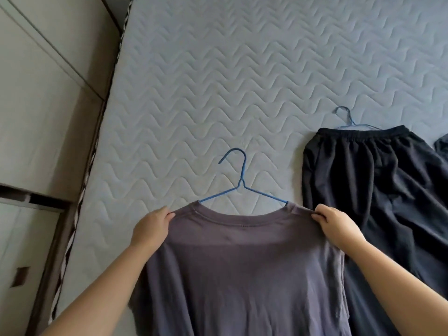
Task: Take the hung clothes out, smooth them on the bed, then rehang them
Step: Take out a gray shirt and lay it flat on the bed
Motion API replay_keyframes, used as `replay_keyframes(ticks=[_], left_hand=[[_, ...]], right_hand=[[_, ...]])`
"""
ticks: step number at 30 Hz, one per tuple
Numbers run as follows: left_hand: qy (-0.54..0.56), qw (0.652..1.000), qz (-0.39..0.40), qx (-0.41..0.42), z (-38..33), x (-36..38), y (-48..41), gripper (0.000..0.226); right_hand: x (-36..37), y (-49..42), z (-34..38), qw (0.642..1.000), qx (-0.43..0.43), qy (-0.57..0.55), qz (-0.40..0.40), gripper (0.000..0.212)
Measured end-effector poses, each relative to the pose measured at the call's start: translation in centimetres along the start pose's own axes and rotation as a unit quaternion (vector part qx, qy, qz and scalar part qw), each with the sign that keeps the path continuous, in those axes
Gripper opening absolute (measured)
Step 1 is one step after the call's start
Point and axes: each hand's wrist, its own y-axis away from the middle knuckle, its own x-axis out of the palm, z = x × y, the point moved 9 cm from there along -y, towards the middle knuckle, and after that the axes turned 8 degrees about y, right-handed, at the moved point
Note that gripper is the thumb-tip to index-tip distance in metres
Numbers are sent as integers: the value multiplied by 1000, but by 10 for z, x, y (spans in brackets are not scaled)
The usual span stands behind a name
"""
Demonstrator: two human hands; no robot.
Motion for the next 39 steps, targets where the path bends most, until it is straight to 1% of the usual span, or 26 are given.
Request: replay_keyframes(ticks=[3,9,12,15,16,18,20,22,25,29,31,32,34,35,36,37,38,39], left_hand=[[23,999,-41,11,-7,8,-56,29],[57,996,-69,-2,-10,34,-153,26],[50,996,-74,-14,-8,58,-199,24],[30,997,-65,-26,-2,98,-233,24],[21,996,-88,-15,-2,107,-239,25],[-3,990,-139,32,-4,118,-239,28],[-18,978,-194,75,-6,119,-232,31],[-22,968,-226,105,-7,115,-229,30],[-20,965,-238,109,-9,109,-229,30],[-10,971,-215,104,-12,107,-229,32],[-14,979,-181,93,-12,107,-233,33],[-15,986,-152,74,-9,109,-236,31],[-14,995,-101,14,-3,106,-234,20],[-23,997,-76,-13,-3,105,-227,21],[-42,997,-60,-28,-4,105,-216,30],[-59,997,-46,-36,-6,103,-203,39],[-65,996,-39,-37,-9,101,-187,44],[-63,997,-39,-28,-14,100,-169,43]], right_hand=[[-13,-50,6,999,3,-21,-38,21],[-24,-145,21,996,-6,-28,-83,20],[-12,-191,17,996,3,-27,-81,25],[18,-231,8,998,19,-4,-62,19],[25,-240,5,997,23,16,-76,19],[25,-246,1,988,25,55,-144,23],[19,-241,-1,977,14,59,-206,25],[15,-236,-1,971,3,58,-233,25],[13,-235,0,968,2,53,-244,23],[11,-235,0,969,0,51,-242,22],[12,-237,-2,975,6,46,-216,24],[13,-237,-2,980,13,40,-197,24],[11,-234,0,988,22,20,-152,19],[11,-228,3,992,27,16,-123,15],[12,-219,5,995,33,26,-95,19],[11,-208,5,995,41,44,-79,31],[9,-193,6,994,46,48,-83,41],[6,-176,6,993,45,28,-101,48]])
